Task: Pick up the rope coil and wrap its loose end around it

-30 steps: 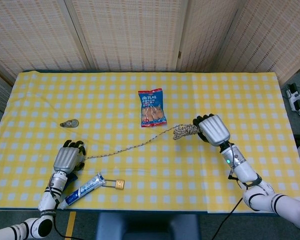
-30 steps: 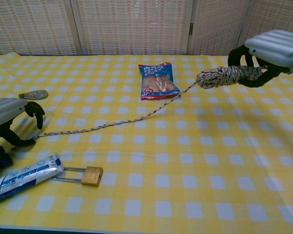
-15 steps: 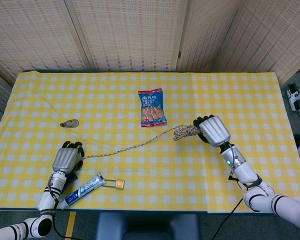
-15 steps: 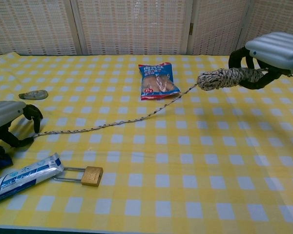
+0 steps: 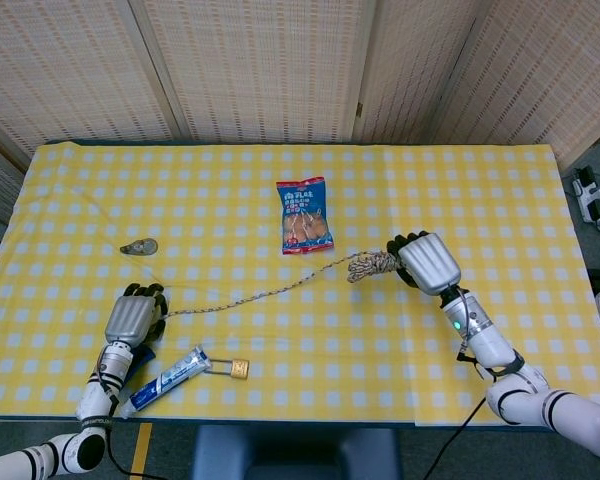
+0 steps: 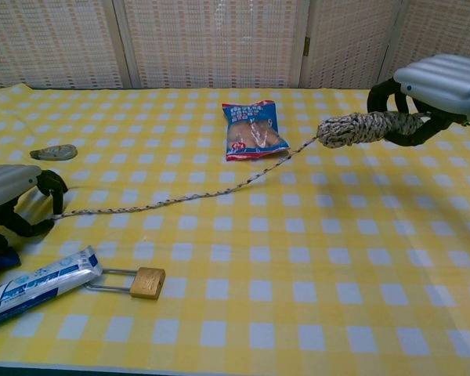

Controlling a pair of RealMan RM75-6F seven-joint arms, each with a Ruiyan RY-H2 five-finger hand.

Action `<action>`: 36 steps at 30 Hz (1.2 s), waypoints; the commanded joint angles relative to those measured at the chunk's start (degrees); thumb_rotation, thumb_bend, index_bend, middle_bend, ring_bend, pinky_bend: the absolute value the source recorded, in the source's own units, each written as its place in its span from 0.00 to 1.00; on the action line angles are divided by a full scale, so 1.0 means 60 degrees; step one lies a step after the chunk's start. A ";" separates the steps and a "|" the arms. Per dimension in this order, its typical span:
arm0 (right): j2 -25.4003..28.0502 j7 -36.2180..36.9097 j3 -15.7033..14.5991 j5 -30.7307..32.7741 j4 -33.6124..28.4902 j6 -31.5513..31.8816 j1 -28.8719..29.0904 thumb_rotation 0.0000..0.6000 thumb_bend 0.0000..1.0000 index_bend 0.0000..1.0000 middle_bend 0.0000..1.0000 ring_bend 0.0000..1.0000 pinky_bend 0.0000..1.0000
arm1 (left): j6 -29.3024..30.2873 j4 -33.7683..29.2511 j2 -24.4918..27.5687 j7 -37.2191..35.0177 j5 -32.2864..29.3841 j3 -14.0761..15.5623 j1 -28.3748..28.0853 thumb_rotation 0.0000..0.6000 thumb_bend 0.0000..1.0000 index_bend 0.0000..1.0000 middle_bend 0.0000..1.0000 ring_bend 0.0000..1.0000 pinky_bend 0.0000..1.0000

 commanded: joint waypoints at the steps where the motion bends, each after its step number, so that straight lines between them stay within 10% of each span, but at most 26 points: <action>1: -0.0005 0.0010 0.0000 0.0000 0.0010 -0.0002 -0.0003 1.00 0.58 0.75 0.61 0.66 0.56 | -0.0016 0.0062 -0.0038 -0.0042 0.0002 0.0020 -0.0005 1.00 0.45 0.54 0.25 0.28 0.18; 36: 0.0235 0.0540 -0.0009 -0.0390 -0.0279 0.0689 -0.0246 1.00 0.59 0.78 0.63 0.68 0.59 | 0.1271 0.0099 0.0048 -0.1288 0.1744 0.0021 0.0103 1.00 0.51 0.62 0.30 0.31 0.20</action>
